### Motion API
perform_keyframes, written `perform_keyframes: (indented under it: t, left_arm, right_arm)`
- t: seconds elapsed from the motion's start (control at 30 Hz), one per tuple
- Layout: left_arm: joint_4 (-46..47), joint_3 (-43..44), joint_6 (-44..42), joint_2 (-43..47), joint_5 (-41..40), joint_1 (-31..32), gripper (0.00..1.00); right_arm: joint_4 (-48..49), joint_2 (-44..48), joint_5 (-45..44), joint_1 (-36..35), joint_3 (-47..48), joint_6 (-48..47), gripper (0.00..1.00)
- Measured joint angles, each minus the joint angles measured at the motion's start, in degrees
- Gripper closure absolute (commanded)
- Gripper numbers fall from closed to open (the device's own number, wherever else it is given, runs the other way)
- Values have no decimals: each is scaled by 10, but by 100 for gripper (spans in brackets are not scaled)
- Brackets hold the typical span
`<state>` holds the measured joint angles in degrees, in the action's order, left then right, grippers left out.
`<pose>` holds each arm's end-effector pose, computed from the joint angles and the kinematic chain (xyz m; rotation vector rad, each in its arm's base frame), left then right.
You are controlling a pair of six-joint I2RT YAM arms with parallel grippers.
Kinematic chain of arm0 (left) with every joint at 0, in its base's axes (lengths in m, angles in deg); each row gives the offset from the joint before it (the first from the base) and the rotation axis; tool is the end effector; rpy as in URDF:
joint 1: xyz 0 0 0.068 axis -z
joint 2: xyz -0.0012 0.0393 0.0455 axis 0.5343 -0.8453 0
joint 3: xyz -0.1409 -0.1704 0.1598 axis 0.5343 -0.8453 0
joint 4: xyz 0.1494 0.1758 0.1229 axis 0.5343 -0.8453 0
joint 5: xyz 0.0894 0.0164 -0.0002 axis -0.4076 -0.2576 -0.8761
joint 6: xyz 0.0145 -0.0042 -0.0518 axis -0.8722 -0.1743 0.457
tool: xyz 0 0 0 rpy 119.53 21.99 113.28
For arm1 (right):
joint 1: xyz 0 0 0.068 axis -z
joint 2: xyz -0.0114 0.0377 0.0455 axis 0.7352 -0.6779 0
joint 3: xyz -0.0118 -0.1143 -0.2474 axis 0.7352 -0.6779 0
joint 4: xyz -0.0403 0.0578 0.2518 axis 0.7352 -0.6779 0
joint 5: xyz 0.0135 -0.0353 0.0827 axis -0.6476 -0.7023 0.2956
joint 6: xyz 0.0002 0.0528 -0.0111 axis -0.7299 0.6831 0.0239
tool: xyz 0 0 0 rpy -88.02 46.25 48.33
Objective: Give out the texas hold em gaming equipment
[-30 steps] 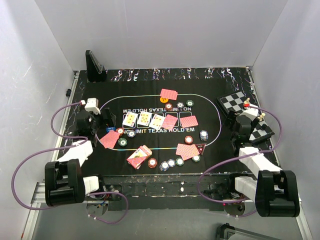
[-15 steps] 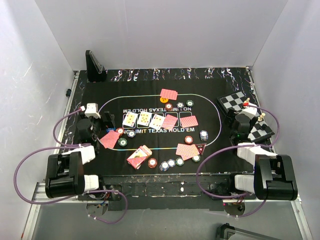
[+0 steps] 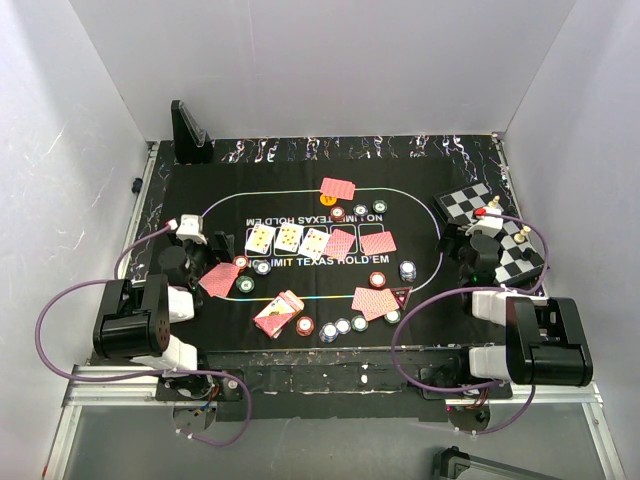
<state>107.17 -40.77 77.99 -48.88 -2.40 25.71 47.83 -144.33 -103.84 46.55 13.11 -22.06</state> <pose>0.2321 0.0168 0.1362 0.0581 1.7637 -0.2033 0.2366 -0.0061 0.1709 0.2881 1.7269 -0.1347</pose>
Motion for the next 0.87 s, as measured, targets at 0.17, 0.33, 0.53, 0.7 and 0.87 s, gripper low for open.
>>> perform_keyframes:
  t: [0.17, 0.33, 0.53, 0.7, 0.87]
  left_arm:
    - [-15, 30, -4, 0, 9, 0, 2]
    - [-24, 33, -7, 0, 10, 0, 2]
    - [-26, 33, -8, 0, 10, 0, 2]
    - [-26, 33, -8, 0, 10, 0, 2]
    - [-30, 34, -9, 0, 9, 1, 2]
  right_arm:
    - [18, -18, 50, 13, -10, -12, 6]
    - [33, -18, 70, 26, -11, -12, 6]
    - [57, -18, 80, 26, -15, -13, 5]
    - [64, -18, 82, 26, -15, -13, 5]
    - [64, -18, 82, 26, -15, -13, 5]
